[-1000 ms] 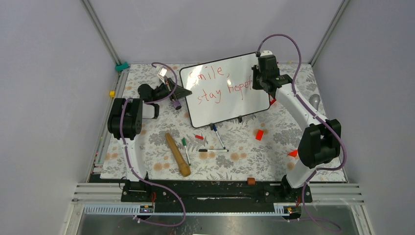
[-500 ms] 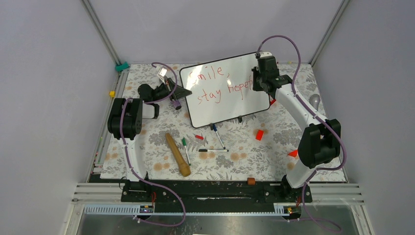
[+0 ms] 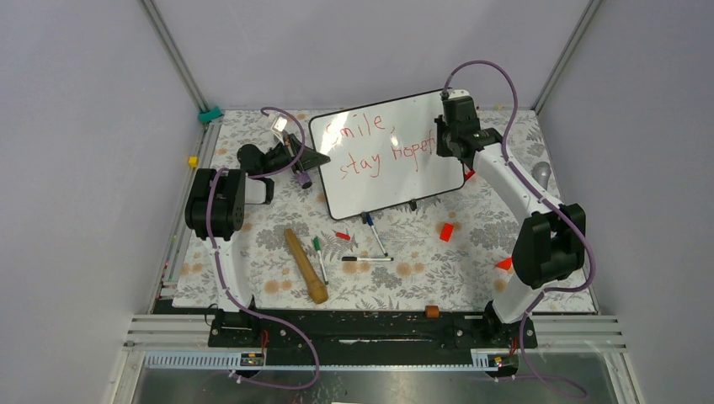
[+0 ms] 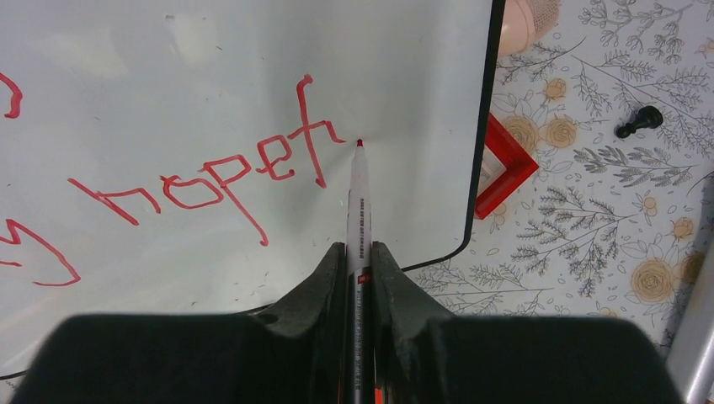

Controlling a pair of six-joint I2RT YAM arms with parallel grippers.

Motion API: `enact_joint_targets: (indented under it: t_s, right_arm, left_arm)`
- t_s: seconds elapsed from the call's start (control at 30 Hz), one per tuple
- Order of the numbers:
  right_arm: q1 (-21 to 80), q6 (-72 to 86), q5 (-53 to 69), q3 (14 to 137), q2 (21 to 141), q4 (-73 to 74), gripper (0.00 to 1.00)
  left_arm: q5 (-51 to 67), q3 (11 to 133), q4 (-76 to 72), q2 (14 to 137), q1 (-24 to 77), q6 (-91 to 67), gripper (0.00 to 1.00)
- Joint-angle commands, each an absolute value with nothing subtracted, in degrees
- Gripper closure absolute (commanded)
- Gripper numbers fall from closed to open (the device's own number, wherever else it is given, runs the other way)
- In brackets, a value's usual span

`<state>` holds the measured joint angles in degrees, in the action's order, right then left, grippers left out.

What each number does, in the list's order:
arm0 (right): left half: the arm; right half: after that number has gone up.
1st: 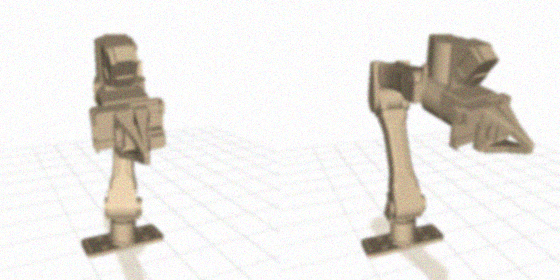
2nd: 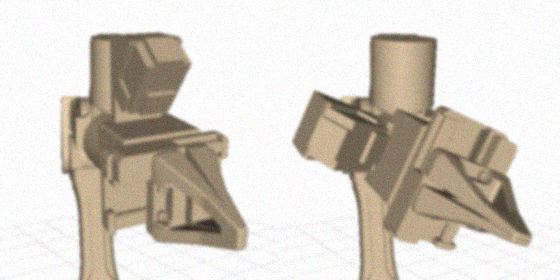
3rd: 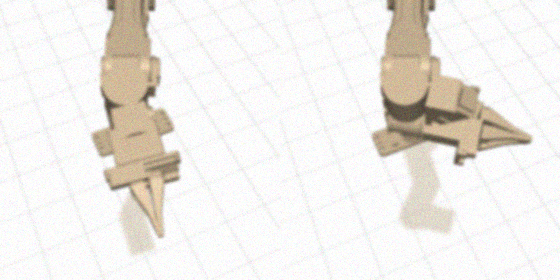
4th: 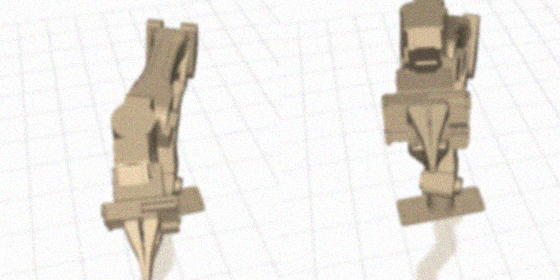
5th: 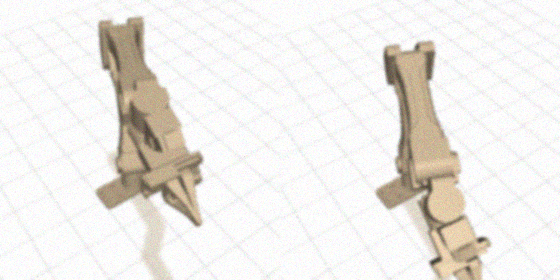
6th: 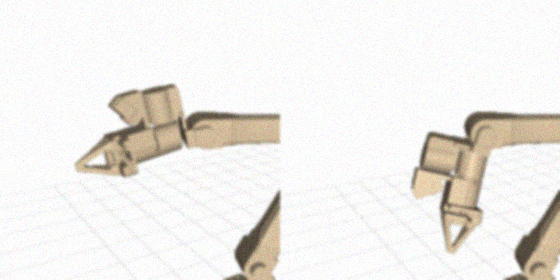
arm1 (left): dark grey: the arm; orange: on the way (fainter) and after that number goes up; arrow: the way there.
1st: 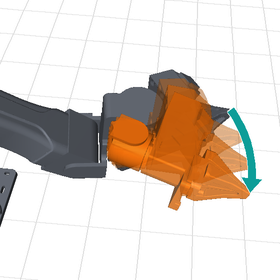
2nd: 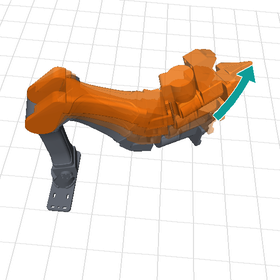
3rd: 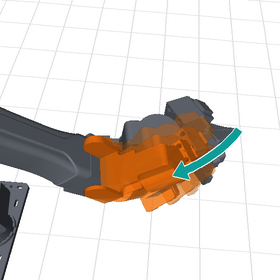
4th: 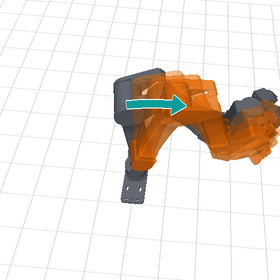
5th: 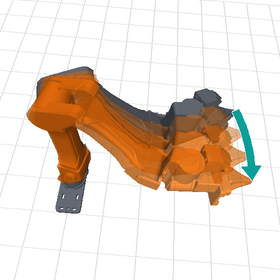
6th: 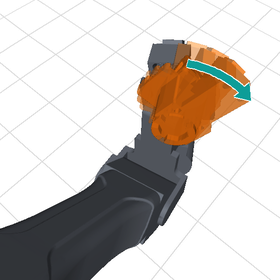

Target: Write a sentence on the whiteboard

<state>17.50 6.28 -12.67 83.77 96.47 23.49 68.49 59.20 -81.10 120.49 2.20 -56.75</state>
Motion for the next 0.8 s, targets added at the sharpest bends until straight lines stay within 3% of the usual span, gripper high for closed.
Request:
enact_joint_targets:
  t_s: [0.0,0.77]
  right_arm:
    - [17.4,5.92,-13.98,87.35,97.31,22.15,1.0]
    - [17.4,5.55,-13.49,85.87,96.47,23.08,1.0]
  left_arm:
    - [76.5,59.52,-84.51,120.32,4.04,-53.4,1.0]
    - [76.46,59.44,-84.46,120.32,4.04,-53.31,1.0]
